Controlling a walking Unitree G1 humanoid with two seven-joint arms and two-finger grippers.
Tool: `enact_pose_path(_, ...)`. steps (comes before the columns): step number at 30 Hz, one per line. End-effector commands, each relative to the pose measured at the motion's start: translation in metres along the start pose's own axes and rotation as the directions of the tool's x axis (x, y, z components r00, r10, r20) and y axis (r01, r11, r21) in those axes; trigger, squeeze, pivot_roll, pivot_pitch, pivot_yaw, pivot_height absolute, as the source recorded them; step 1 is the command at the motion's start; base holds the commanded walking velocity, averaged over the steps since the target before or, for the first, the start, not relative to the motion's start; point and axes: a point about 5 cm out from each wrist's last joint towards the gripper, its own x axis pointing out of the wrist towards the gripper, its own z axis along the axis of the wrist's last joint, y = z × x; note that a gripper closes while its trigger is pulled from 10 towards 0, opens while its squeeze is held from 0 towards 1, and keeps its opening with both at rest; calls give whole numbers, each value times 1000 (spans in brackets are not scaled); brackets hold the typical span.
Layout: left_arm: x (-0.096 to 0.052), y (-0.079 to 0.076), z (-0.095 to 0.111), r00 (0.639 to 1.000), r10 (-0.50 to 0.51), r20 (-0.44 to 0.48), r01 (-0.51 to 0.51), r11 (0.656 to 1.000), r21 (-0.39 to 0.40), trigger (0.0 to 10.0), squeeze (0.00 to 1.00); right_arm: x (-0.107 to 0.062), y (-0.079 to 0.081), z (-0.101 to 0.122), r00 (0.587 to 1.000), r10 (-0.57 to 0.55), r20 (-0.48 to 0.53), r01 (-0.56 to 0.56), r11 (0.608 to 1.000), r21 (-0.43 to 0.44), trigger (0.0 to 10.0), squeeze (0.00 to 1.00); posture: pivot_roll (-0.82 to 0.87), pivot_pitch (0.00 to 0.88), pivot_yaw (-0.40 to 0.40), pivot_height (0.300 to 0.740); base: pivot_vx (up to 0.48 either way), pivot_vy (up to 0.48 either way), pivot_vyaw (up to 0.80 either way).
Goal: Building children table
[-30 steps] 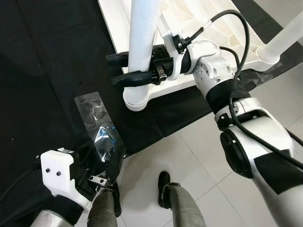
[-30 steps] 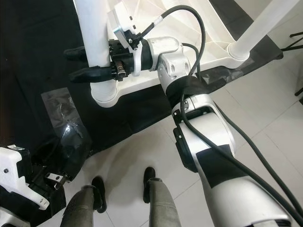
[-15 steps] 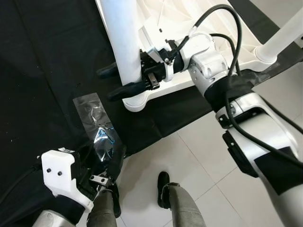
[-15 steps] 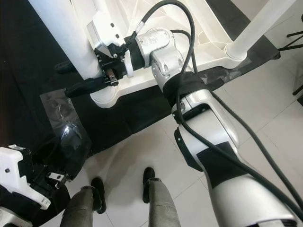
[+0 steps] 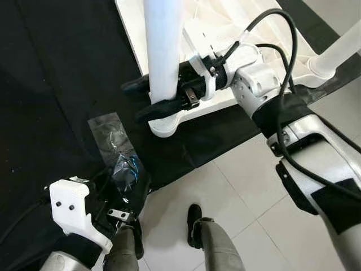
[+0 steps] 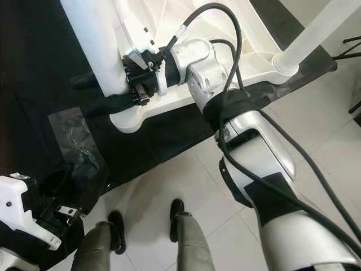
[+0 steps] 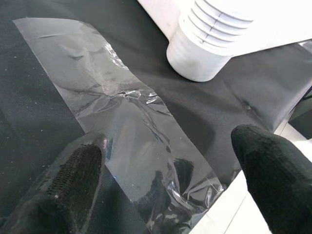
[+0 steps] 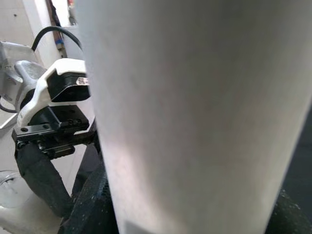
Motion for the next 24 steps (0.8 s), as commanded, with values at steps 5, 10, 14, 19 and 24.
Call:
enact_pose_path(5,-3,-1,-3,1000,5,-25,-5,1000,-19,10000,0,1,19,-57,988,53,-146,-22,979,205,10000,0,60,475,-94,740,0,0,0)
enact_pose_path(10,-2,2,-2,999,33,-14,-33,999,-34,10000,0,-8,17,-66,978,-84,-191,131,961,245,10000,0,36,451,-113,740,0,0,0)
enact_pose_path(14,-1,8,0,998,65,15,-64,996,-60,10000,0,-12,26,-87,895,-348,-279,426,853,302,10000,0,22,414,-135,740,0,0,0)
enact_pose_path(19,-1,26,13,992,96,79,-93,995,-39,10000,0,5,84,-121,420,-789,-448,901,302,312,10000,0,41,390,-120,740,0,0,0)
enact_pose_path(24,8,40,32,988,53,148,-56,998,21,10000,0,39,133,-132,290,-823,-488,939,147,311,10000,0,45,355,-78,740,0,0,0)
